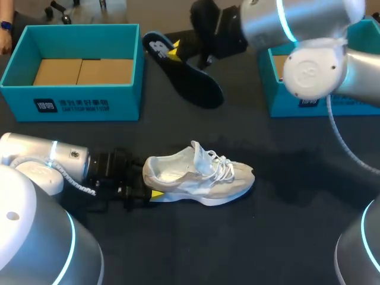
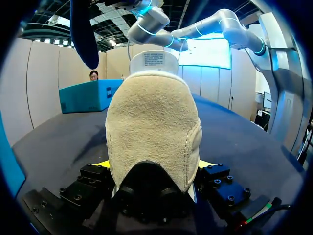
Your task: Take the shoe out of the shoebox, open the shoe tongue, remove and reinsert the insole, then place the shoe into the shoebox
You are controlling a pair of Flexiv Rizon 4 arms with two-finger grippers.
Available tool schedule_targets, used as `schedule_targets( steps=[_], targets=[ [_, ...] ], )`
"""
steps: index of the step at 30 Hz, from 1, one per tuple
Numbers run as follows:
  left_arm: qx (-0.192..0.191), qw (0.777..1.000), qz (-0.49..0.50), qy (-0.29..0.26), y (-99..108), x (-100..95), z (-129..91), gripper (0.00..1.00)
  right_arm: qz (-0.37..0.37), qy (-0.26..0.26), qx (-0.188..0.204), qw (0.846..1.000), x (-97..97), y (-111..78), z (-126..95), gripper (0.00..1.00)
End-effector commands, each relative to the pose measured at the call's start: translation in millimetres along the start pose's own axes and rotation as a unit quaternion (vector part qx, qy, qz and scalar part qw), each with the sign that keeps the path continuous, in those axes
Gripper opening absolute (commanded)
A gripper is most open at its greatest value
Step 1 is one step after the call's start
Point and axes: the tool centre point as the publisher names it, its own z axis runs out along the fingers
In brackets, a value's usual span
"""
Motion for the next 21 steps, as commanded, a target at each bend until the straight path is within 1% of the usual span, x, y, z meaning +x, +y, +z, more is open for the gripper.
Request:
schedule_targets(
  steps=[1,3,4,5,6,11,13,14,17,18,19,20,21],
  targets=[
    [-0.002,1.000,0.000,0.001,3,-1.5,3,0.00,0.014,0.031,-0.028,0.999,-1.7,0.4,-34,0.00],
    [-0.002,1.000,0.000,0.001,3,-1.5,3,0.00,0.034,0.044,-0.042,0.998,-0.9,6.9,-40,0.00],
    [-0.002,1.000,0.000,0.001,3,-1.5,3,0.00,0.040,0.049,-0.060,0.996,-0.3,11.1,-44,0.00],
    [-0.002,1.000,0.000,0.001,3,-1.5,3,0.00,0.051,0.052,-0.070,0.995,-0.3,14.8,-49,0.00],
    [-0.002,1.000,0.000,0.001,3,-1.5,3,0.00,0.064,0.063,-0.080,0.993,0.1,17.7,-53,0.00],
    [-0.002,1.000,0.000,0.001,3,-1.5,3,0.00,0.105,0.083,-0.126,0.983,2.8,35.3,-73,0.00],
    [-0.002,1.000,0.000,0.001,3,-1.5,3,0.00,0.126,0.092,-0.153,0.976,4.9,41.5,-80,0.00],
    [-0.002,1.000,0.000,0.001,3,-1.5,3,0.00,0.127,0.096,-0.156,0.975,5.8,44.7,-83,0.00],
    [-0.002,1.000,0.000,0.001,3,-1.5,3,0.00,0.151,0.117,-0.186,0.964,10.1,54.9,-88,0.00],
    [-0.002,1.000,0.000,0.001,3,-1.5,3,0.00,0.161,0.123,-0.202,0.958,11.6,58.0,-91,0.00],
    [-0.002,1.000,0.000,0.001,3,-1.5,3,0.00,0.166,0.132,-0.204,0.956,13.5,60.5,-92,0.00],
    [-0.002,1.000,0.000,0.001,3,-1.5,3,0.00,0.169,0.132,-0.214,0.953,14.4,62.1,-92,0.00],
    [-0.002,1.000,0.000,0.001,3,-1.5,3,0.00,0.163,0.107,-0.223,0.955,13.6,64.7,-94,0.00]
  ],
)
